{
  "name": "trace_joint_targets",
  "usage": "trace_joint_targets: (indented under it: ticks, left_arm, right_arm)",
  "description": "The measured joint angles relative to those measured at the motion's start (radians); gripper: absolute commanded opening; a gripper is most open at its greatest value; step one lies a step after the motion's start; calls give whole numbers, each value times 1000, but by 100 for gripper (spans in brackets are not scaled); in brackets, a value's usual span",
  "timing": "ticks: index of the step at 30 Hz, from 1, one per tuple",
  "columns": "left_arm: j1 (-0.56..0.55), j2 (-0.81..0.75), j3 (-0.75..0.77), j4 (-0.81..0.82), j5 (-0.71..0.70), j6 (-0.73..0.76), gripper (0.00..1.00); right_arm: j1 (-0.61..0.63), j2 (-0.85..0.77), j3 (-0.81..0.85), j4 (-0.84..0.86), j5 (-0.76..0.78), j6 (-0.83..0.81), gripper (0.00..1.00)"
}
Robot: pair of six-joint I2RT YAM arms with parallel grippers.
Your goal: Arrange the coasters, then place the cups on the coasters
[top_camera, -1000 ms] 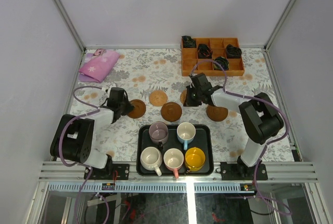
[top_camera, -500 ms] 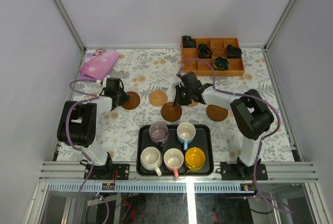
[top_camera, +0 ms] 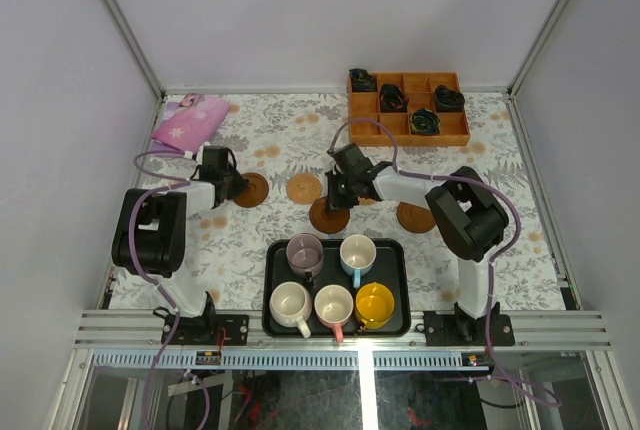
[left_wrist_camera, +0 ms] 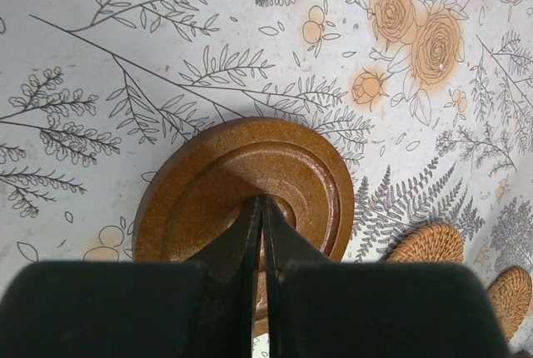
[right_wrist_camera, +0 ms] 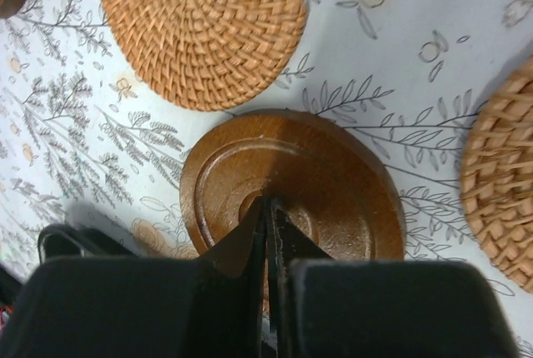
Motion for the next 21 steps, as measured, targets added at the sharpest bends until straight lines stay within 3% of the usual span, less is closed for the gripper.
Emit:
trace_joint_targets:
  ticks: [10,21]
  left_arm:
    - [18,0,0,-1,8,9,0]
    - [33,0,0,-1,17,19,0]
  right_arm:
    - [0,93,196,-159,210,15,0]
    - [-13,207,390,-259,306,8,0]
